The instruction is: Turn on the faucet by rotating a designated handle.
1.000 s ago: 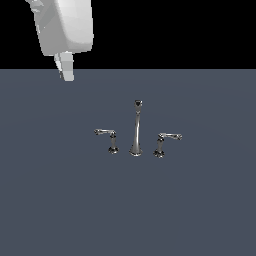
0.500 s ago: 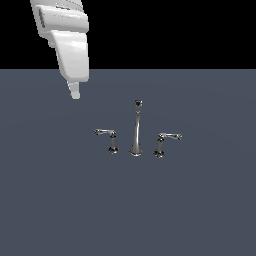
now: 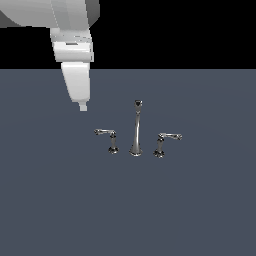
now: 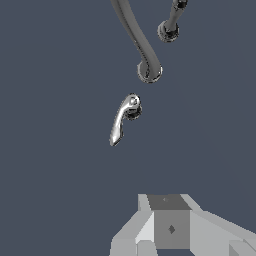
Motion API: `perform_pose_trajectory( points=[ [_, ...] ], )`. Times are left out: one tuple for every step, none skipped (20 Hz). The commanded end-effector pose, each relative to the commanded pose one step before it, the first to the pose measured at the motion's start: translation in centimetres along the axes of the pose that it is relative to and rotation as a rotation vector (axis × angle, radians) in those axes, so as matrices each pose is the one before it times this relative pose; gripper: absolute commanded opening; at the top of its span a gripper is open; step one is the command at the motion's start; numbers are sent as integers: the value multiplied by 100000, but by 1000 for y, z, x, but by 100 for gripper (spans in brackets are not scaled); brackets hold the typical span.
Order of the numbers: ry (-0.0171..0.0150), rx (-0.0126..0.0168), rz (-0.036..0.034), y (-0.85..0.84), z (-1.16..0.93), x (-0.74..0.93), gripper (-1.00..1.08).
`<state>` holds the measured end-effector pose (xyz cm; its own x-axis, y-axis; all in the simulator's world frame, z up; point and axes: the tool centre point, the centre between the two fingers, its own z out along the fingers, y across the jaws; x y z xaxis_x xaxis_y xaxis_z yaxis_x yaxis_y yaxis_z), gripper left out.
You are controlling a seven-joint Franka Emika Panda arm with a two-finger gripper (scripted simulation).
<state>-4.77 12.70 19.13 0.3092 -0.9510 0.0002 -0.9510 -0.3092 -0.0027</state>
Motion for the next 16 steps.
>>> perform_pose_trajectory(
  points=[
    [67, -8, 4839, -901, 1182, 476, -100],
    [24, -24, 1984, -371, 483, 198, -100],
    [27, -25, 2034, -381, 495, 204, -100],
    [30, -26, 2090, -391, 508, 210, -100],
    [33, -27, 2152, -403, 522, 218, -100],
    [35, -28, 2222, -417, 537, 227, -100],
    [37, -27, 2279, -428, 549, 233, -100],
    [36, -26, 2260, -426, 543, 232, -100],
    [33, -24, 2216, -418, 530, 228, -100],
    [30, -22, 2165, -409, 515, 223, -100],
    [25, -19, 2106, -399, 499, 217, -100],
    [20, -17, 2040, -388, 480, 210, -100],
    [15, -15, 1966, -375, 460, 203, -100],
    [9, -13, 1882, -360, 438, 194, -100],
    [3, -11, 1787, -343, 413, 183, -100],
    [-4, -10, 1687, -324, 387, 174, -100]
  ],
)
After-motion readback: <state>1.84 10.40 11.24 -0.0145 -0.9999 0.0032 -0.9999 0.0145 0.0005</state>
